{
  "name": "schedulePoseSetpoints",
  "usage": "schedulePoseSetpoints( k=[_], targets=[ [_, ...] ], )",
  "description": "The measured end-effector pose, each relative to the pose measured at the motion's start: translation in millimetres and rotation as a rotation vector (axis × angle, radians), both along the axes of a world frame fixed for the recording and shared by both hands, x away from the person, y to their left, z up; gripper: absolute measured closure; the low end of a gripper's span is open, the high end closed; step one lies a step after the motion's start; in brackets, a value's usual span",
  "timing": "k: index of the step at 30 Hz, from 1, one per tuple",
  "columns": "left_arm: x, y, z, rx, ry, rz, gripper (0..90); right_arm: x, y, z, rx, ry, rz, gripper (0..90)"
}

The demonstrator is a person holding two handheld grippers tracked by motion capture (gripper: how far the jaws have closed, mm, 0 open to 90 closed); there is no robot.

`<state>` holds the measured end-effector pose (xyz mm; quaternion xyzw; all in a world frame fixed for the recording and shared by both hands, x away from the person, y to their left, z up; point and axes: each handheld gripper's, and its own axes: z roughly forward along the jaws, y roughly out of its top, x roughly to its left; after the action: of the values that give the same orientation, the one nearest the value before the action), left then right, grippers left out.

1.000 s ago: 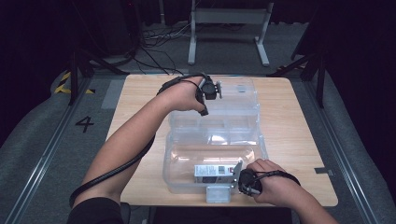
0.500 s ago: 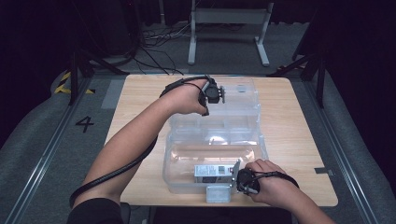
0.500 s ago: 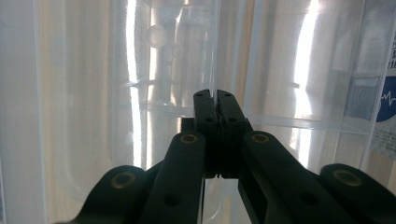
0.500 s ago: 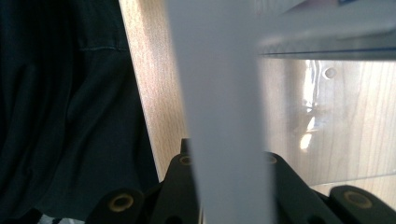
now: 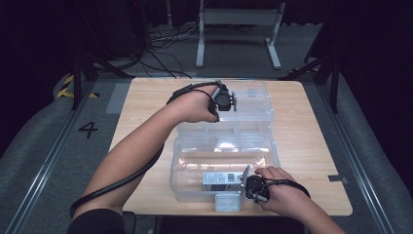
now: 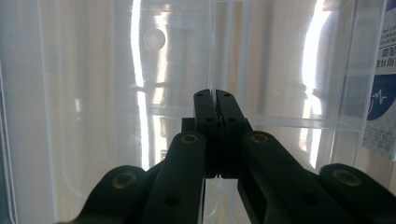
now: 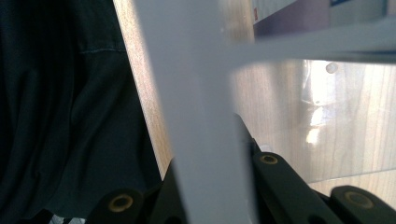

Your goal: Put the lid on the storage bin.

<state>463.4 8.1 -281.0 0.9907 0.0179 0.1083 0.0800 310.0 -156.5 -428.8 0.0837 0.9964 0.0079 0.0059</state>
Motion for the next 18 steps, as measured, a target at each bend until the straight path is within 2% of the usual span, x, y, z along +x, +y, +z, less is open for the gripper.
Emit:
schedulePoseSetpoints(
  k=[6, 10, 12, 14, 18],
  targets=[
    [-12.1, -0.6, 3.9, -0.002, -0.028, -0.016, 89.4, 1.0, 0.2, 0.0, -0.003, 0.004, 0.004, 86.2],
    [-20.5, 2.7, 9.1, -0.015, -0.022, -0.025, 89.4, 0.1, 0.3, 0.1, -0.003, 0.005, -0.005, 86.2],
    [-22.7, 3.6, 9.8, -0.018, -0.03, -0.031, 89.3, 0.1, 0.3, 0.1, -0.002, 0.005, -0.005, 86.2],
    [-30.9, 4.0, 11.2, -0.014, -0.054, -0.041, 89.3, -0.7, 0.5, 0.1, 0.0, -0.001, -0.008, 86.2],
    [-38.0, 2.9, 14.0, -0.011, -0.056, -0.056, 89.3, -0.5, 0.4, -0.1, -0.002, 0.002, -0.002, 86.1]
  ],
)
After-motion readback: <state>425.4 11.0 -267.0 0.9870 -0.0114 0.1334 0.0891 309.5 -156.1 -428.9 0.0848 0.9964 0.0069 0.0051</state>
